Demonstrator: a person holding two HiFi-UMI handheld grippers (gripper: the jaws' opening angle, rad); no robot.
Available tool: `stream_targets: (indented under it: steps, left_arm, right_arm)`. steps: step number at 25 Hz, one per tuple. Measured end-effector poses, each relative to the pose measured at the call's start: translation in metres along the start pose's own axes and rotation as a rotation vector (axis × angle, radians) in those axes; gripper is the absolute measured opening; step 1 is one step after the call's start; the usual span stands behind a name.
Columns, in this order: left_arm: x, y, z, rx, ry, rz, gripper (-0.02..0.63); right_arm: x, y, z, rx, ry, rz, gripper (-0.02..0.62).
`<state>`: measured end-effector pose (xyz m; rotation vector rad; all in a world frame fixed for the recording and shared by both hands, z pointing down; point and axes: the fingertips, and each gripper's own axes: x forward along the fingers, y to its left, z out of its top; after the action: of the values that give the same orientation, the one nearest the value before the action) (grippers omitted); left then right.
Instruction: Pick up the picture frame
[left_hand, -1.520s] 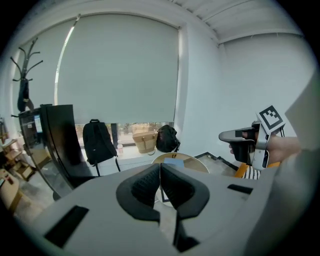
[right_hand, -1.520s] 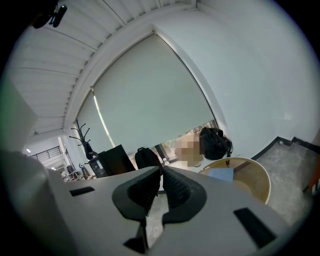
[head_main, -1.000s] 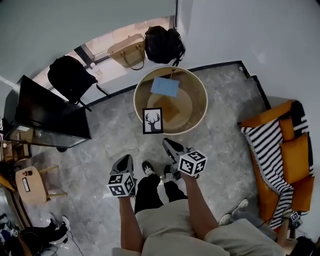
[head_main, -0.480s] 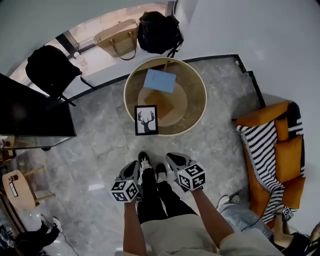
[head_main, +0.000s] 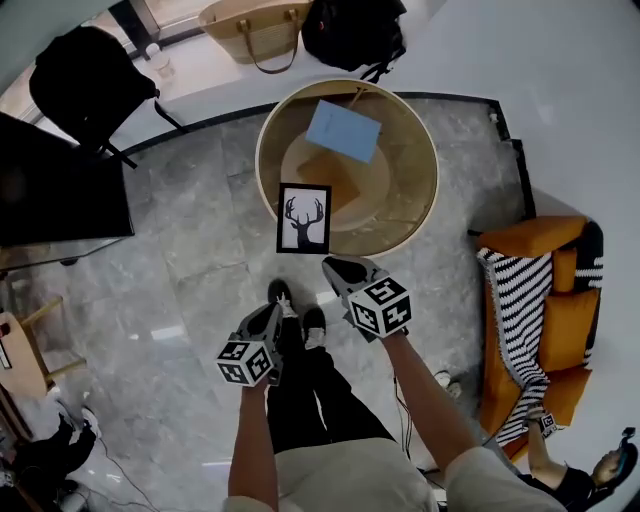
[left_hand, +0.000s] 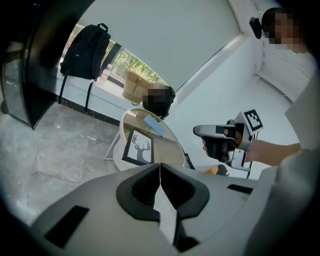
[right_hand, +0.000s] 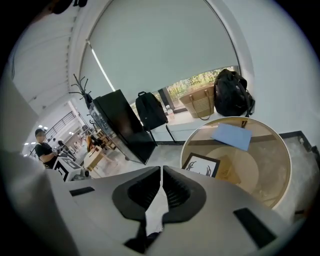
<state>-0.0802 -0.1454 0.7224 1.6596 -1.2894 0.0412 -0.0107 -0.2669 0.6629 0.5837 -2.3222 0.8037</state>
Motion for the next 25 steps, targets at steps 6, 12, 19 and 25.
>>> stream_targets:
  steps: [6,12,19,25]
  left_arm:
    - [0.021,0.031,0.016,-0.033,-0.008,-0.068,0.021]
    - [0.063,0.056,0.035,-0.025,0.008,-0.125,0.021]
    - [0.084,0.064,0.049,-0.009,0.017,-0.169,0.021]
    - [0.106,0.086,0.035,-0.071,-0.012,-0.131,0.023]
  right_arm:
    - [0.044,-0.012,0.006,0.023,0.038,-0.035,0.041]
    - [0.076,-0.028,-0.004,-0.004,0.063,-0.099,0.041]
    - [0.091,-0.045,-0.003,-0.022,0.037,-0.138,0.041]
    - [0.113,-0.063,-0.019,-0.019,0.043,-0.103,0.041]
